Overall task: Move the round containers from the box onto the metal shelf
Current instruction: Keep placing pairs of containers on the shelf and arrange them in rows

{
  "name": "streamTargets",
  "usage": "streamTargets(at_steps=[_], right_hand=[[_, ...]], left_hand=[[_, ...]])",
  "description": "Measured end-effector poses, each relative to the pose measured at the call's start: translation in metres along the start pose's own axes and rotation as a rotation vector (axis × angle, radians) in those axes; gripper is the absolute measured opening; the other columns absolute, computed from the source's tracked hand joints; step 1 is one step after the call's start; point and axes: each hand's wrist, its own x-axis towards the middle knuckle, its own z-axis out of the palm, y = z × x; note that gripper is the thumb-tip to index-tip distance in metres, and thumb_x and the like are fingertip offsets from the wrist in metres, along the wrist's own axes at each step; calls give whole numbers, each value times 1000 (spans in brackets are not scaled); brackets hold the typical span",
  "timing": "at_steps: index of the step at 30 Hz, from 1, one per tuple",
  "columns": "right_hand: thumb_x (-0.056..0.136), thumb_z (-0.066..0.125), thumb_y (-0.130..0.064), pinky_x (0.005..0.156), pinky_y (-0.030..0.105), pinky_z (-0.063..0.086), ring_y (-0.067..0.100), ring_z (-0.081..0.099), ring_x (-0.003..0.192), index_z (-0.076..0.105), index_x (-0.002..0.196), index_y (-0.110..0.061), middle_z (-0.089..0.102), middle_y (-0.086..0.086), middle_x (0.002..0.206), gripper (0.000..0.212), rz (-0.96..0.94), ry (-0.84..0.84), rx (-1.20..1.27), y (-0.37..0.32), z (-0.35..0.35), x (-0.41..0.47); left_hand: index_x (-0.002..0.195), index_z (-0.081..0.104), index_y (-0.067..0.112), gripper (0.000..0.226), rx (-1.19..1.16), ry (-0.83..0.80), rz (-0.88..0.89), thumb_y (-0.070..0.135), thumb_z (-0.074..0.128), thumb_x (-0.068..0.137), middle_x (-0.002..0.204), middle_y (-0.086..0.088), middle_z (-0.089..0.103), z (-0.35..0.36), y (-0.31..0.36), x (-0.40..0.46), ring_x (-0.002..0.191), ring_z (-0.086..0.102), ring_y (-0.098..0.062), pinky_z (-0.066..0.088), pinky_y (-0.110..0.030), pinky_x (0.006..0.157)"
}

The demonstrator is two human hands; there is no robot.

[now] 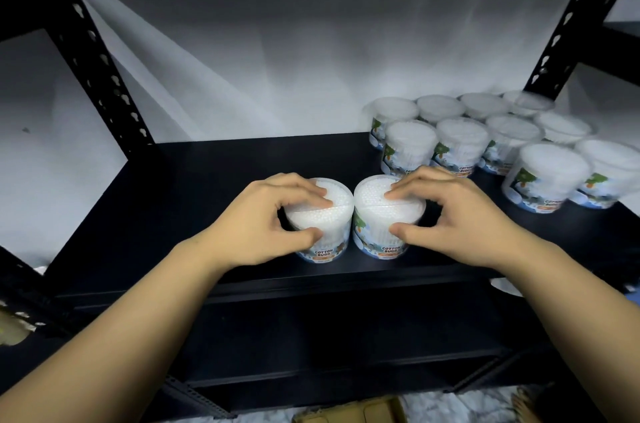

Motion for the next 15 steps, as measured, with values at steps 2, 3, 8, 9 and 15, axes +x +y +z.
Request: streamTargets(at_steps=[2,3,8,9,15], right_hand=[[74,77,-50,100,30,46,6,61,112,74,113,-27,65,-18,112,45,-6,-11,-12,9,-11,-4],[75,78,-48,99,31,47,6,61,111,73,112,-27,66,-16,112,43,-1,-14,-21,14,-16,-6],[75,74,-54,99,32,48,3,61,112,68,110,-30,68,-16,115,43,79,-18,-88,42,-45,-18],[75,75,-51,101,32,47,3,61,113,68,110,-30,68,-16,118,41,91,-21,-99,47,-51,-21],[76,84,-37,109,16,31,7,46,132,74,109,-26,67,-14,127,36,130,-35,-225,82,-85,-36]], left_hand=[[115,76,29,42,14,-18,10,29,81,73,122,14,68,8,4,11,124,59,-7,45,-34,106],[115,75,29,42,14,-24,11,30,80,73,121,13,68,13,6,17,124,59,-9,46,-36,105],[112,73,29,39,14,-51,41,37,75,74,119,12,67,41,18,49,120,60,-11,47,-38,102],[112,73,29,38,11,-55,51,36,75,75,119,11,67,47,21,56,120,60,-10,47,-38,102],[118,73,29,41,-3,-108,82,39,72,78,128,14,64,80,36,93,126,57,-2,45,-32,107]])
